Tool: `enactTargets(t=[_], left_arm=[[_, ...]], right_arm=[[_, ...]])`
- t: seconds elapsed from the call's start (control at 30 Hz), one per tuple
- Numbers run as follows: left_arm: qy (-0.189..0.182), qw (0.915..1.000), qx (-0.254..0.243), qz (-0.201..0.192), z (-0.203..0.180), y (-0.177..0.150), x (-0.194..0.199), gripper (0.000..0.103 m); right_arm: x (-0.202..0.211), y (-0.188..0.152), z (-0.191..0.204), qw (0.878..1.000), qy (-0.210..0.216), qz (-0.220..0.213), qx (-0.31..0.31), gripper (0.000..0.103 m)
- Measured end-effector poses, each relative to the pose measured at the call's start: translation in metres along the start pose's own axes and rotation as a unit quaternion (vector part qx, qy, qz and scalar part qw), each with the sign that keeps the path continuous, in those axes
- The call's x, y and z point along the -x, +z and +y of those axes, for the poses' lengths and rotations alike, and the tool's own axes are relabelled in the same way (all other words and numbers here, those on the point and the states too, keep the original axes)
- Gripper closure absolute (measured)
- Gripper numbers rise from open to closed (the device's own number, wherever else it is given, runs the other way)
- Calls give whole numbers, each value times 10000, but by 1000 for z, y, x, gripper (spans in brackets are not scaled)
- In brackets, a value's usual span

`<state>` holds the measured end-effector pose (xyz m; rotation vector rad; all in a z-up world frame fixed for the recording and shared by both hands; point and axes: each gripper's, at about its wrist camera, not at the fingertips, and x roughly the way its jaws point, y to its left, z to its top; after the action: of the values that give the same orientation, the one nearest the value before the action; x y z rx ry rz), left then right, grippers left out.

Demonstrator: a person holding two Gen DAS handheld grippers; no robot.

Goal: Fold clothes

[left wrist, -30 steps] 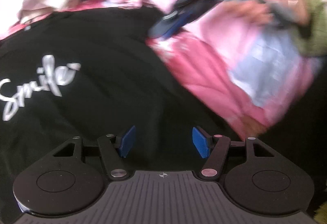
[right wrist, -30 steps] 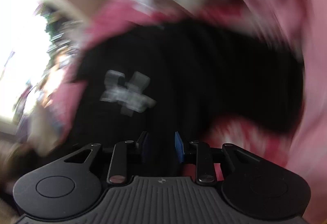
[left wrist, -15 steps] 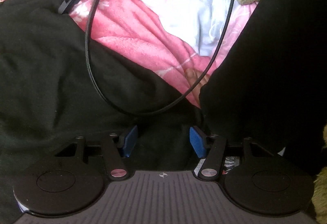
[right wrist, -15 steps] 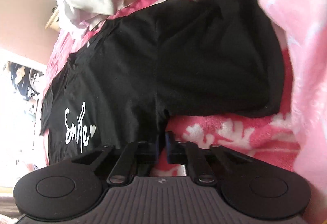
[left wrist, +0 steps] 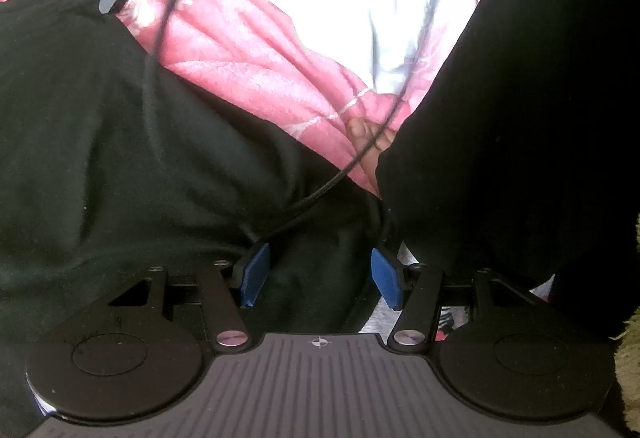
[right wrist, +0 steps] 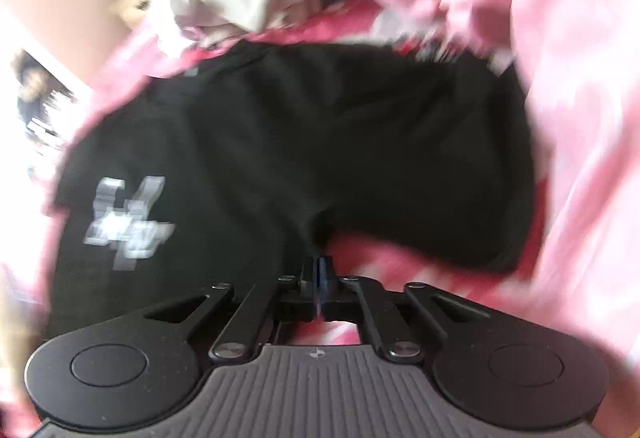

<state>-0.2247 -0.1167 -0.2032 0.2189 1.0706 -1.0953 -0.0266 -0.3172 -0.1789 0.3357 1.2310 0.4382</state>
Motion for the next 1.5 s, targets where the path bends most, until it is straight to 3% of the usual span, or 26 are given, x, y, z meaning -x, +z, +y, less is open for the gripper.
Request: enactTargets(t=[0.1,0.27,0.53,0.7,1.03,1.23,1.4,1.5], left_arm=[[-4,10000,9,-33,0,-3,3,47],[6,9999,-70,-127,1,-10,3,47],[-35,9998,10,-200,3,-16,5,47],[-83,9998,35,-187,5,-14,4,47],[-85,9998,92,-168,6,-15,7,47],[-88,9998,71,-171,6,-15,5,47],[-91,9997,103,-194,7,-16,4,47],[-94,9997,83,-197,7,-16,3,47]], right_arm=[[3,-14,-4,9965,546,564,-301,97],[-4,-44,-3,9918,591,1132,-100,97],[1,-48,-14,9889,810,1244,-112,97],[-18,-52,-16,9871,1118,1135,-158,99],[21,-44,-22,9925,681,1003,140,103],[24,-45,-23,9917,805,988,180,103],[29,-52,-17,9910,69,1217,556,103],[30,-54,-13,9901,-83,1232,665,103]])
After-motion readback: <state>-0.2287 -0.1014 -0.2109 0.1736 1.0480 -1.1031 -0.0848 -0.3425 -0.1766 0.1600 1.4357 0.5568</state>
